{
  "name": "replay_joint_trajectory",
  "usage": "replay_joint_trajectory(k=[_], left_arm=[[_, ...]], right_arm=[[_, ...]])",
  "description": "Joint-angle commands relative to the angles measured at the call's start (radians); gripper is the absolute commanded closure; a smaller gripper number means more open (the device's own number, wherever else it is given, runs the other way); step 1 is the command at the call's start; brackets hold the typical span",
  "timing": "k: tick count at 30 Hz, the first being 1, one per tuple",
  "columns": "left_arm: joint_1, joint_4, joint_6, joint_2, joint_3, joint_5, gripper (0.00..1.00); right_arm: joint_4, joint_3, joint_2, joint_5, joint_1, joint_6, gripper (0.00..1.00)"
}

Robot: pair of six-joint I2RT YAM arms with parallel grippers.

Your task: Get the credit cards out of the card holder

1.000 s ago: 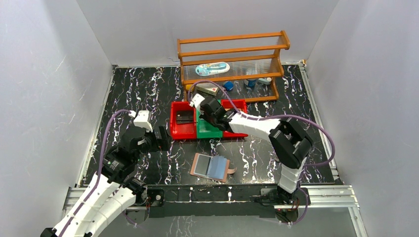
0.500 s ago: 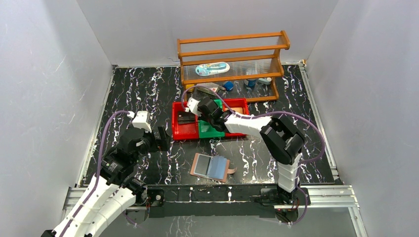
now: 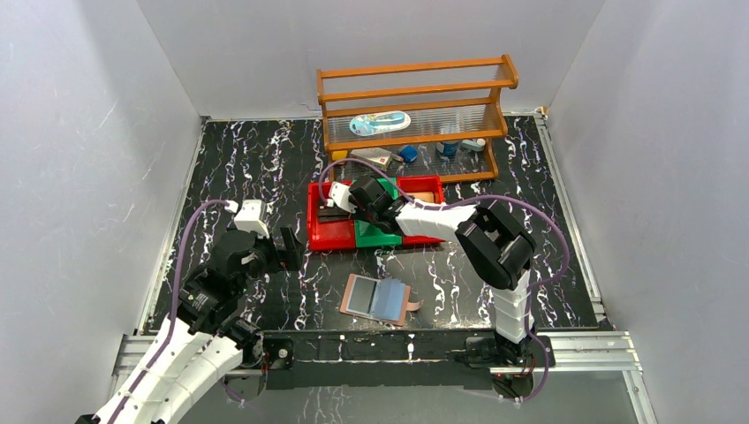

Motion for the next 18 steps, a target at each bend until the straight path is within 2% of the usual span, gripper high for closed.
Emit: replay_joint_trajectory(k=[1, 6, 12, 15, 18], left_arm=[[0.003, 0.003, 0.011, 0.001, 0.001, -0.011, 0.02], [0.003, 0.003, 0.011, 0.007, 0.002, -0.008, 0.02], [0.003, 0.003, 0.008, 0.003, 0.002, -0.010, 0.02], [0.003, 0.001, 0.008, 0.004, 0.001, -0.012, 0.02], [0.003, -0.001, 0.006, 0.007, 0.004, -0.014, 0.02]], right_arm=[[-0.011, 0.012, -0.035, -0.023, -0.004, -0.003, 0.65], [0.017, 0.005, -0.039, 0.021, -0.007, 0.024, 0.64], [0.102, -0.029, -0.121, 0.024, -0.014, 0.176, 0.63], [0.080, -0.007, -0.146, 0.071, -0.014, 0.362, 0.57], [-0.118, 0.089, -0.130, 0.040, -0.025, 0.641, 0.59]])
